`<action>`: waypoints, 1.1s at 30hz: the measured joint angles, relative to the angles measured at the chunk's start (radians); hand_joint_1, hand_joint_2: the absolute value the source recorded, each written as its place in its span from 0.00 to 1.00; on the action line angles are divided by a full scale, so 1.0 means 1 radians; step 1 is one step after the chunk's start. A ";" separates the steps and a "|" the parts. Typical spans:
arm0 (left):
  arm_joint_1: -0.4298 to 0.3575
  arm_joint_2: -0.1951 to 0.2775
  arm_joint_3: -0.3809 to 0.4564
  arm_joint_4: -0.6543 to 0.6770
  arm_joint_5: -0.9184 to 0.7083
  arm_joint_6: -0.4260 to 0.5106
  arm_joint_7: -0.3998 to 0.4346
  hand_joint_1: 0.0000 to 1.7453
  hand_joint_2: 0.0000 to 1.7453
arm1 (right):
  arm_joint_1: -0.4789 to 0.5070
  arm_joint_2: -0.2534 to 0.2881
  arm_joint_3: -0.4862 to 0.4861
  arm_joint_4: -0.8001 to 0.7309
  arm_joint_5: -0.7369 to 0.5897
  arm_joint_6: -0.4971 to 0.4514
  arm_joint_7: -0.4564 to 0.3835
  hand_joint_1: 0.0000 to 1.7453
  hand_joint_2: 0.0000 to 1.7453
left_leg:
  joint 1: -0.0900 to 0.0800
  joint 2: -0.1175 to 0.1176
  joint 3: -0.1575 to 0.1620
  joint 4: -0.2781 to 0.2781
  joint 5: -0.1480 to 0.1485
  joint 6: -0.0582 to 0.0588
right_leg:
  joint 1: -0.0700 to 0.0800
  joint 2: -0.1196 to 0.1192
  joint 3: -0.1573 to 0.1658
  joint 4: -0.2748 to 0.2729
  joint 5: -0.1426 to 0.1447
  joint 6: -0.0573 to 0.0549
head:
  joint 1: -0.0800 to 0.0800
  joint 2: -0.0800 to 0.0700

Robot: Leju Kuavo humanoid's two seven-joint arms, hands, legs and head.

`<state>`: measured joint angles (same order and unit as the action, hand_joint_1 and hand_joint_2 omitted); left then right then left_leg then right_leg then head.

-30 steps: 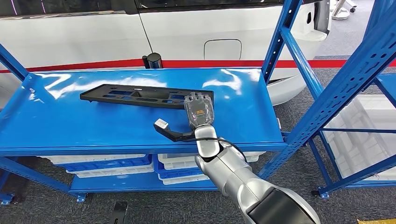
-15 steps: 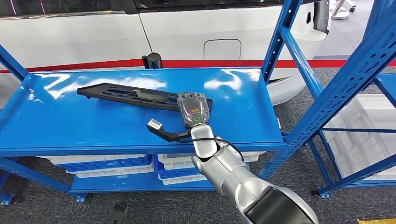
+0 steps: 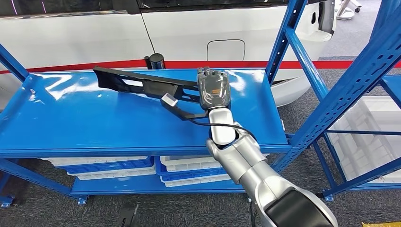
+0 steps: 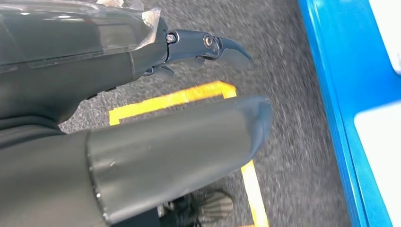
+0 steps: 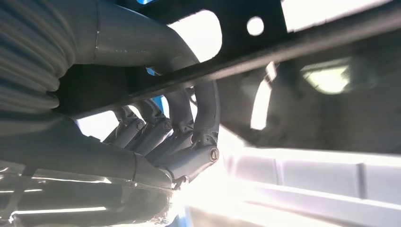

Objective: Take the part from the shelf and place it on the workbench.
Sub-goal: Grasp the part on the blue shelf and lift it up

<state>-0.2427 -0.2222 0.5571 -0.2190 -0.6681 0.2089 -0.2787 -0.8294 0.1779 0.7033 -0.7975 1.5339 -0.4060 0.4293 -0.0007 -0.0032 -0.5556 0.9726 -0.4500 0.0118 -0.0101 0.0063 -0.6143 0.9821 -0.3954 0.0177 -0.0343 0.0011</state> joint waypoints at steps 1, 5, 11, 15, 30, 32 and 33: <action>-0.003 -0.003 -0.007 0.000 -0.010 -0.014 0.004 0.00 0.00 | 0.002 -0.020 -0.007 -0.041 0.000 0.016 0.003 1.00 1.00 | 0.000 0.000 0.000 0.000 0.000 0.000 | 0.000 0.000 0.000 0.000 0.000 0.000 | 0.000 0.000; -0.014 -0.012 -0.037 0.000 -0.037 -0.036 0.018 0.00 0.00 | 0.001 -0.080 -0.030 -0.170 0.000 0.056 0.008 1.00 1.00 | 0.000 0.001 0.000 0.001 -0.001 0.002 | 0.000 0.001 0.000 0.000 0.000 0.000 | 0.000 0.000; -0.025 -0.019 -0.076 0.000 -0.073 -0.035 0.013 0.00 1.00 | -0.041 -0.128 -0.028 -0.254 0.000 0.084 0.021 1.00 1.00 | 0.000 0.001 0.000 0.001 -0.001 0.002 | 0.000 0.001 0.000 0.000 0.000 0.000 | 0.000 0.000; -0.034 -0.026 -0.088 0.000 -0.068 -0.021 -0.002 0.00 1.00 | -0.096 -0.137 -0.024 -0.270 0.000 0.095 0.005 1.00 1.00 | 0.000 0.001 0.000 0.001 -0.001 0.002 | 0.000 0.001 0.000 0.000 0.000 0.000 | 0.000 0.000; -0.037 -0.031 -0.088 0.000 -0.015 -0.015 -0.008 0.00 1.00 | -0.172 -0.090 -0.011 -0.267 0.000 0.108 -0.046 1.00 1.00 | 0.000 0.001 -0.001 0.001 -0.001 0.002 | 0.000 0.001 -0.001 0.000 0.000 0.000 | 0.000 0.000; -0.037 -0.031 -0.083 0.000 0.000 -0.025 -0.011 0.00 1.00 | -0.169 -0.075 -0.023 -0.261 0.000 0.108 -0.067 1.00 1.00 | 0.000 0.001 -0.001 0.001 -0.001 0.002 | 0.000 0.001 -0.001 0.000 0.000 0.000 | 0.000 0.000; -0.036 -0.031 -0.079 0.000 0.006 -0.030 -0.017 0.00 1.00 | -0.166 -0.067 -0.031 -0.259 0.000 0.108 -0.077 1.00 1.00 | 0.000 0.001 -0.001 0.001 -0.001 0.002 | 0.000 0.001 -0.001 0.000 0.000 0.000 | 0.000 0.000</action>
<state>-0.2792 -0.2529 0.4778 -0.2193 -0.6616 0.1792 -0.2953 -0.9953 0.1113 0.6725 -1.0562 1.5339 -0.2979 0.3525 -0.0004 -0.0027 -0.5566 0.9734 -0.4513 0.0137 -0.0099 0.0070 -0.6150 0.9822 -0.3954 0.0178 -0.0344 0.0011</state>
